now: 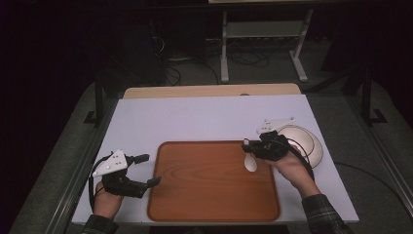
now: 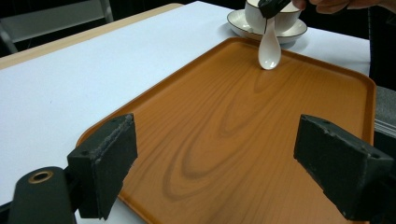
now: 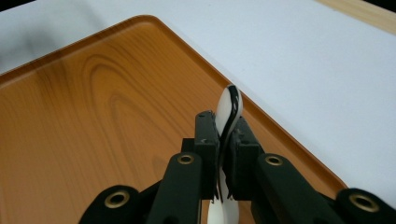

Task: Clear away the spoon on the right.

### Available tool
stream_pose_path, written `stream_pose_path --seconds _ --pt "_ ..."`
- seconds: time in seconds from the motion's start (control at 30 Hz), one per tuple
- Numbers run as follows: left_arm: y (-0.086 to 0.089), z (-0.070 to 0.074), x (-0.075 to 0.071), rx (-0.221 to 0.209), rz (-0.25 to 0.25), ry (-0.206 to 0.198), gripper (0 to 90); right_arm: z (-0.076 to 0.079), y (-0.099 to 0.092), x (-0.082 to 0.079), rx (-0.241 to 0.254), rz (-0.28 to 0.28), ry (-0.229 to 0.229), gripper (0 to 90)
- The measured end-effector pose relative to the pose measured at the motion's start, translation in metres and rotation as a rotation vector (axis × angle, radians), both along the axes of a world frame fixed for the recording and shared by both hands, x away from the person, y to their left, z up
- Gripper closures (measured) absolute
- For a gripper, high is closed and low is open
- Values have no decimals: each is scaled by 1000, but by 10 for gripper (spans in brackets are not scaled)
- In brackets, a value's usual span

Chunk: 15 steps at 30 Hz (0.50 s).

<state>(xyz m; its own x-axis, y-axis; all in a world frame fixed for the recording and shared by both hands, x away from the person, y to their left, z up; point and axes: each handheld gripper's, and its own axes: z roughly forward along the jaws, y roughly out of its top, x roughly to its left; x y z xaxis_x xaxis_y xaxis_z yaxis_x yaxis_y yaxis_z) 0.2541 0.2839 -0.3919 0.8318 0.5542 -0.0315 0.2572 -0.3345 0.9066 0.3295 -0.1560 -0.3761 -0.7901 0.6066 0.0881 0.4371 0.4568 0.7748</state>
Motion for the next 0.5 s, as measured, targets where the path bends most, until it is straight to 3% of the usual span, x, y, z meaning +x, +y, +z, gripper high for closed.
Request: stream_pose_path --seconds 0.5 --pt "0 0 0 -2 -1 1 127 -24 29 12 -80 48 66 841"
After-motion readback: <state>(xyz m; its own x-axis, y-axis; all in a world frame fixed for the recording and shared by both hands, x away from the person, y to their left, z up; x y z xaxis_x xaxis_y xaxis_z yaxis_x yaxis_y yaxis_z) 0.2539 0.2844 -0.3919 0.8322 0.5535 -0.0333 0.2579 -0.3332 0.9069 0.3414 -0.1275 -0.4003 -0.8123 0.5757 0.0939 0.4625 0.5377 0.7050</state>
